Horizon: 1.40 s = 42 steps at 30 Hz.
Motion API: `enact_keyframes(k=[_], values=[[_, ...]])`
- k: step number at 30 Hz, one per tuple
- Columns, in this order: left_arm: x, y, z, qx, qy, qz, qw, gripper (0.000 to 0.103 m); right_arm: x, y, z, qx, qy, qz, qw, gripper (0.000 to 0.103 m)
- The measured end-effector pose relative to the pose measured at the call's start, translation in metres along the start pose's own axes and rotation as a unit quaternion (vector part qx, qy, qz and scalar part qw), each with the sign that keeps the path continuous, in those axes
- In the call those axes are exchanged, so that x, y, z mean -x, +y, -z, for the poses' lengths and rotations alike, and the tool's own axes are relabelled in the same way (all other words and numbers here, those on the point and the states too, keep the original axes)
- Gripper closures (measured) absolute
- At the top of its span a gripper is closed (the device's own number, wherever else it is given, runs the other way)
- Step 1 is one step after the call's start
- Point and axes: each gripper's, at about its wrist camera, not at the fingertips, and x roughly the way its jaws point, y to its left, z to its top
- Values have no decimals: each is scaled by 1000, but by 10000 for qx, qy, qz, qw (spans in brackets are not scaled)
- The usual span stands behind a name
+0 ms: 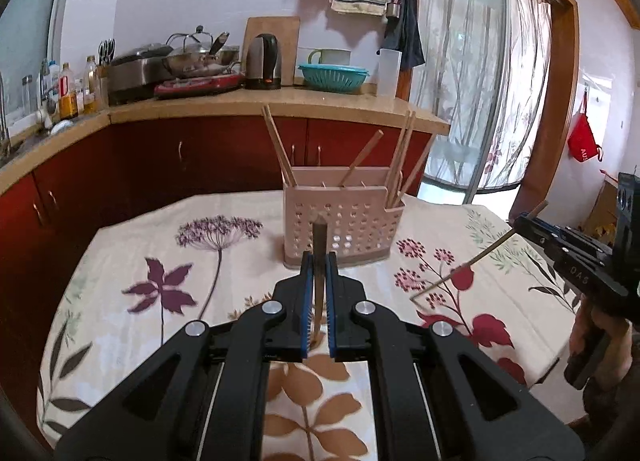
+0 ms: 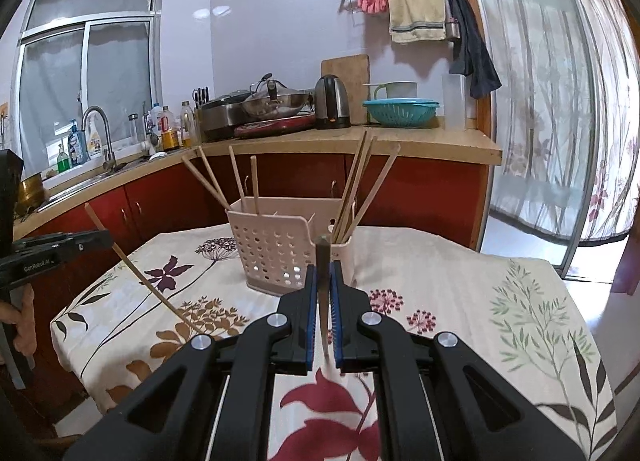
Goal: Organize utensils
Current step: 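Lift both held chopsticks and lower them into the beige holder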
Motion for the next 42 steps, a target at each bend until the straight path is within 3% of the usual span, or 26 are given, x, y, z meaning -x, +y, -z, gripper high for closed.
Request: enact_keyframes(k=[19,26,33,42], values=[[-35,12,-28,2,-32,100,9999,96,-27,-3,-29,-57,-179,-49,9998,96],[-12,7,-62,-111,-300,331,9989,96,-11,-6,-65,-57,-579,-128,9982,96],[9,1,-100,-331,-838,216,9957,96,-8,-8,-106,-61,-1039,-303,9941,96],[-5,2,-136,-290,-1191,61,9924,96,-30,-5,-137,35,-1351,-355,9902,96]])
